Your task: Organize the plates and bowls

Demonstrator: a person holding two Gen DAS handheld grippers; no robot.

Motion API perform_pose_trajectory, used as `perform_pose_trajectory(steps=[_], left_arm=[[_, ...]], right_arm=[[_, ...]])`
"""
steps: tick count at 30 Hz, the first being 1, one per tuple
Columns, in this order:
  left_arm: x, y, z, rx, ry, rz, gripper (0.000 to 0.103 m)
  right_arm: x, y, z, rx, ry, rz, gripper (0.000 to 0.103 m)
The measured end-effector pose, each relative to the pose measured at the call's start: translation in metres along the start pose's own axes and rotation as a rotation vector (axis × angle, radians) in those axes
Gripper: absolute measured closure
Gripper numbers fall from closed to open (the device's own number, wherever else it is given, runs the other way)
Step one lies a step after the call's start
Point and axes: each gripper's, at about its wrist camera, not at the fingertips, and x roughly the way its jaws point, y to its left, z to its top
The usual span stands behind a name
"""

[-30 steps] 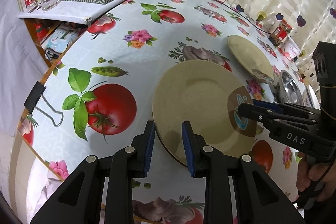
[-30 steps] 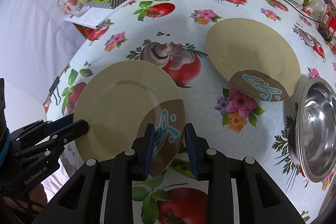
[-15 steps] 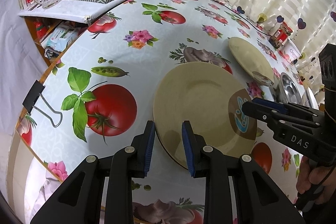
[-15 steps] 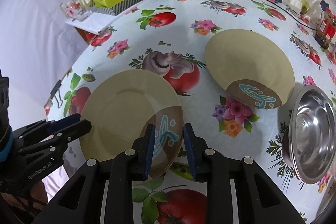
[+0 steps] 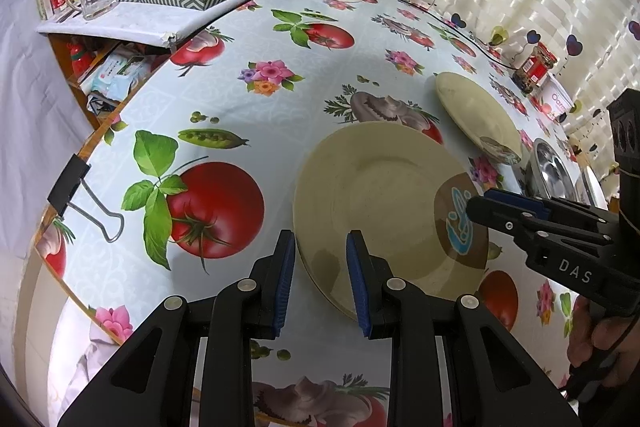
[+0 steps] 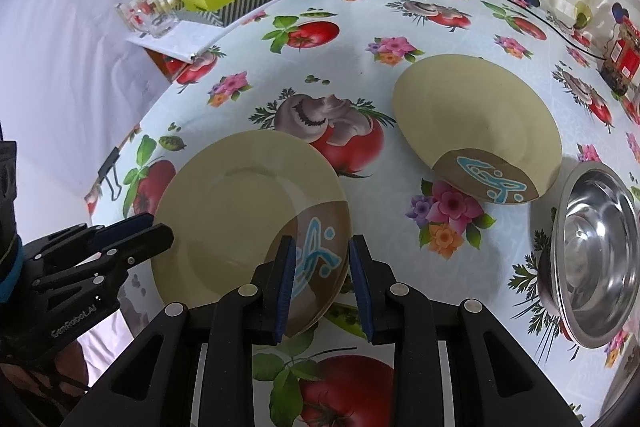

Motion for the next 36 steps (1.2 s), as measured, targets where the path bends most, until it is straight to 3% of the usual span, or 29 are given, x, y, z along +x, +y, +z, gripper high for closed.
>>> perform_pose_trajectory(steps=[3, 9, 21, 36], left_arm=[[-0.005, -0.001, 0.002, 0.004, -0.014, 0.006, 0.075], [-0.018, -0.010, 0.010, 0.025, -0.045, 0.002, 0.075], [-0.022, -0.044, 0.021, 0.083, -0.051, -0.039, 0.075], [-0.024, -0.090, 0.039, 0.150, -0.046, -0.113, 0.075]], right_arm=[[-0.005, -0.004, -0.001, 0.008, -0.013, 0.002, 0.075], [-0.022, -0.015, -0.005, 0.039, -0.046, 0.021, 0.058], [-0.054, -0.029, -0.016, 0.082, -0.081, 0.034, 0.056], [-0.103, -0.049, -0.015, 0.113, -0.160, -0.075, 0.055]])
